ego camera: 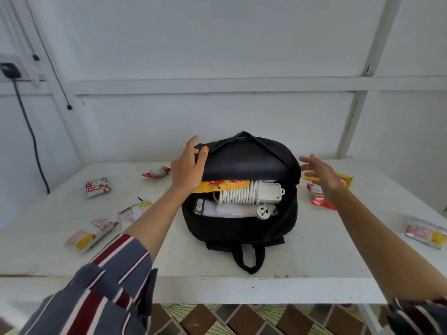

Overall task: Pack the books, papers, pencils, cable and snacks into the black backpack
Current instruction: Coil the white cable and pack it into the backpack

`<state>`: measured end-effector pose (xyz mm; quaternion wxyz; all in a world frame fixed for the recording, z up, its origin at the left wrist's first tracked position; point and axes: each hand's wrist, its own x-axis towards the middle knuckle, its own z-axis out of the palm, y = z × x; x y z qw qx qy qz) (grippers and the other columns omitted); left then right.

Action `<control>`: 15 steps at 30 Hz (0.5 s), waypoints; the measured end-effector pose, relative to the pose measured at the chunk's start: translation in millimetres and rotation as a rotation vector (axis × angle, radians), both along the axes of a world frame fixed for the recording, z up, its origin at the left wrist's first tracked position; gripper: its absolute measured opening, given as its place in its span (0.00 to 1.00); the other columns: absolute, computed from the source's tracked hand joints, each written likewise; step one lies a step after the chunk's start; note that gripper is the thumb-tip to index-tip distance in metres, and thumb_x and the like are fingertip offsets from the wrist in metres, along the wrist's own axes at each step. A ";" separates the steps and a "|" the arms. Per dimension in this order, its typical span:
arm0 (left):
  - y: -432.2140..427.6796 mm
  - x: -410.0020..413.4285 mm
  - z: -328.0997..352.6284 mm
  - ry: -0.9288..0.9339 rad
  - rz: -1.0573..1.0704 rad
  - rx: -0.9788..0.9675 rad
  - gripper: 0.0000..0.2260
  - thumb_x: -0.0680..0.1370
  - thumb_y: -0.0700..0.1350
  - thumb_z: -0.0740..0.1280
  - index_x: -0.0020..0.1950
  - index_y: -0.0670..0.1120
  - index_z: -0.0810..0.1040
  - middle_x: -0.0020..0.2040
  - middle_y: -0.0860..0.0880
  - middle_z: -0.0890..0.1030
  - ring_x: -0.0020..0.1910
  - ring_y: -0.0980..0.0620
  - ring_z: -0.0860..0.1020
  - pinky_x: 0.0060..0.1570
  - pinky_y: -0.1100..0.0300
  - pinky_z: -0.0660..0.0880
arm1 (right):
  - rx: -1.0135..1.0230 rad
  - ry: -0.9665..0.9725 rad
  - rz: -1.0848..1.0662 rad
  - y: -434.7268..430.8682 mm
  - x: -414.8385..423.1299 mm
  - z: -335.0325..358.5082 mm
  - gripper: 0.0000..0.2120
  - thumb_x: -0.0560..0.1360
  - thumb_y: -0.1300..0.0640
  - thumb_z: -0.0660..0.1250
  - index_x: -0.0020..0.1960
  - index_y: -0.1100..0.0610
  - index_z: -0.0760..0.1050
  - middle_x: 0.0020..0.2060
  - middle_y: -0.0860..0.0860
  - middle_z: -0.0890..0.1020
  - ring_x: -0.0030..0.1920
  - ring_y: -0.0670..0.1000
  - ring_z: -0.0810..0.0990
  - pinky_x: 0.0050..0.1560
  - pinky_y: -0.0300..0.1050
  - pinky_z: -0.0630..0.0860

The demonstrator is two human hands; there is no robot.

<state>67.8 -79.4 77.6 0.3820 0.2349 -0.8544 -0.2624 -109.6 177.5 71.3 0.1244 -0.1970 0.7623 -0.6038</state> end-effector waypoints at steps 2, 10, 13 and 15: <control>-2.3 1.2 -2.3 -0.032 0.044 -0.011 0.22 0.82 0.55 0.50 0.74 0.50 0.59 0.71 0.44 0.68 0.69 0.44 0.66 0.67 0.47 0.63 | 0.018 -0.004 0.014 4.6 4.3 -1.4 0.18 0.81 0.45 0.50 0.59 0.49 0.75 0.55 0.53 0.76 0.58 0.55 0.72 0.60 0.50 0.65; 6.6 29.4 -23.1 0.034 -0.157 0.045 0.22 0.76 0.59 0.53 0.49 0.47 0.81 0.49 0.47 0.82 0.48 0.50 0.79 0.53 0.54 0.72 | 0.084 0.158 0.091 18.2 28.1 -14.3 0.05 0.75 0.59 0.66 0.44 0.58 0.79 0.39 0.49 0.79 0.45 0.48 0.74 0.45 0.36 0.68; 9.3 42.5 -38.4 -0.125 -0.247 0.044 0.17 0.78 0.55 0.58 0.42 0.48 0.81 0.43 0.47 0.80 0.44 0.49 0.78 0.46 0.54 0.72 | 0.224 0.243 0.131 19.0 32.1 -23.5 0.05 0.70 0.63 0.72 0.46 0.59 0.80 0.36 0.46 0.77 0.37 0.46 0.71 0.37 0.33 0.65; 11.8 48.4 -46.3 -0.232 -0.280 -0.012 0.14 0.79 0.50 0.60 0.42 0.45 0.82 0.42 0.47 0.80 0.44 0.50 0.77 0.47 0.52 0.73 | 0.362 0.366 0.131 16.5 30.9 -30.4 0.10 0.67 0.63 0.75 0.48 0.58 0.81 0.39 0.48 0.78 0.38 0.47 0.71 0.37 0.34 0.65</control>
